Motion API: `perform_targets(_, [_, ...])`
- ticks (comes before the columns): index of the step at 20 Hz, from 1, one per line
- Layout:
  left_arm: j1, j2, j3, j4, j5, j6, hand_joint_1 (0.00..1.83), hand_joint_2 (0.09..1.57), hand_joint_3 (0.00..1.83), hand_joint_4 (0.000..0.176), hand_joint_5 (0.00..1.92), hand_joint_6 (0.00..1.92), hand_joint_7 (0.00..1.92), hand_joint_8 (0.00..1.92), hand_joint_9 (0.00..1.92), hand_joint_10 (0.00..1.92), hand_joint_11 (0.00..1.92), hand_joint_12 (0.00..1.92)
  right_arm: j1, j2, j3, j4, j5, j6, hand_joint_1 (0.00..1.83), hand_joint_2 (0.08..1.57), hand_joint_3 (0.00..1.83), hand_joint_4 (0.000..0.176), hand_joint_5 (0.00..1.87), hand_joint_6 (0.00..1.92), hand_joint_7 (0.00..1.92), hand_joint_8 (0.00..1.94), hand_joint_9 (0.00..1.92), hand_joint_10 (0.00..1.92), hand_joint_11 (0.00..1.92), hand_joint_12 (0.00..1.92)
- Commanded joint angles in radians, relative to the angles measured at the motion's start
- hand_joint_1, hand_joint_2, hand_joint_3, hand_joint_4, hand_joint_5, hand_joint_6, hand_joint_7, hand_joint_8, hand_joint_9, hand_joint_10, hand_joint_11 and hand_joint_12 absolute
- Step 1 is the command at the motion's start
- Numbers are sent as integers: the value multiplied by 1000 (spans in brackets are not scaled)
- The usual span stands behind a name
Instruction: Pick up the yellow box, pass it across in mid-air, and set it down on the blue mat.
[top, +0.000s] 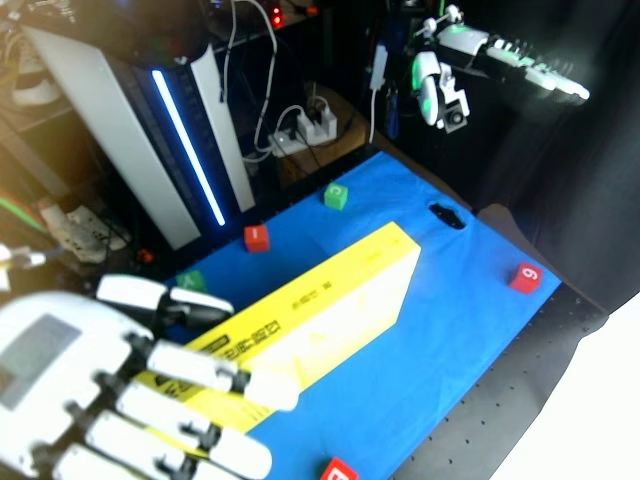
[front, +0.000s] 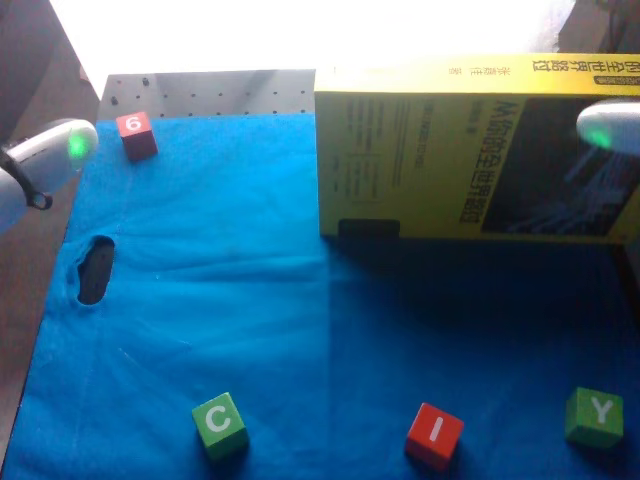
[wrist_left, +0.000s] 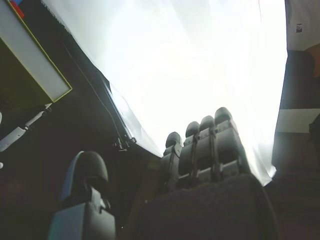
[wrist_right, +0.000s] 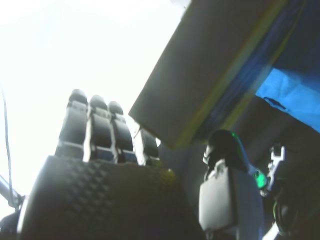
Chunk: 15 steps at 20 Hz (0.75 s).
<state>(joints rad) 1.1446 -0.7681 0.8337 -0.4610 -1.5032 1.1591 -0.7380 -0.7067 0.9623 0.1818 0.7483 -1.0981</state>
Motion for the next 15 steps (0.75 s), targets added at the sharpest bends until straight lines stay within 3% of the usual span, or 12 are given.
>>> perform_targets(1, [-2, 2, -2, 21, -133, -3, 402, 1211, 4, 74, 0, 0, 0, 0, 0, 0, 0, 0, 17, 14, -8, -1, 175, 1, 206, 1139, 3, 168, 0, 0, 0, 0, 0, 0, 1, 0])
perform_targets(3, [-1, 4, -5, 31, -150, -3, 370, 1190, 0, 73, 0, 0, 0, 0, 0, 0, 0, 0, 17, 24, -44, -22, 244, 1, 176, 1103, 0, 166, 0, 0, 0, 0, 0, 0, 0, 0])
perform_targets(5, [-1, 6, -6, 41, -166, -3, 321, 1188, 0, 107, 0, 0, 0, 0, 0, 0, 0, 0, 16, 36, -75, -48, 288, 1, 155, 1130, 1, 149, 0, 0, 0, 0, 0, 0, 5, 2])
perform_targets(6, [0, 9, -8, 46, -177, -3, 321, 1196, 1, 112, 0, 0, 0, 0, 0, 0, 0, 0, 7, 58, -93, -60, 318, 1, 159, 1156, 0, 134, 0, 0, 0, 0, 0, 0, 0, 691])
perform_targets(7, [0, 10, -8, 49, -183, -3, 321, 1196, 1, 112, 0, 0, 0, 0, 0, 0, 0, 0, -4, 61, -101, -62, 338, 1, 159, 1156, 0, 134, 0, 0, 0, 0, 0, 0, 0, 691])
perform_targets(8, [0, 12, -9, 53, -194, -3, 348, 1205, 3, 109, 0, 0, 0, 0, 0, 0, 0, 0, -28, 76, -117, -62, 384, 1, 177, 1167, 0, 128, 0, 0, 0, 0, 68, 22, 0, 881])
perform_targets(9, [0, 14, -9, 54, -200, -3, 353, 1210, 5, 117, 0, 0, 0, 0, 0, 0, 0, 0, -46, 86, -129, -62, 415, 1, 177, 1176, 1, 119, 0, 0, 0, 0, 77, 21, 0, 776])
perform_targets(10, [0, 16, -9, 54, -202, -3, 342, 1223, 10, 136, 0, 0, 0, 0, 0, 0, 0, 0, -62, 98, -142, -62, 439, 1, 200, 1218, 8, 93, 0, 0, 0, 0, 77, 18, 0, 649])
perform_targets(13, [0, 27, -10, 57, -214, -3, 406, 1281, 23, 127, 0, 0, 0, 0, 0, 0, 0, 0, -108, 129, -171, -63, 508, 1, 271, 1252, 5, 87, 0, 0, 0, 0, 117, 25, 0, 587])
perform_targets(14, [1, 30, -11, 57, -223, -3, 418, 1300, 29, 122, 0, 0, 0, 0, 0, 0, 0, 0, -126, 136, -180, -60, 545, 1, 283, 1272, 5, 85, 0, 0, 0, 0, 140, 30, 0, 663])
perform_targets(15, [1, 37, -14, 59, -228, -3, 366, 1376, 19, 117, 0, 0, 0, 0, 0, 0, 0, 0, -141, 146, -189, -57, 588, 1, 367, 1290, 2, 57, 0, 0, 0, 0, 80, 8, 0, 340])
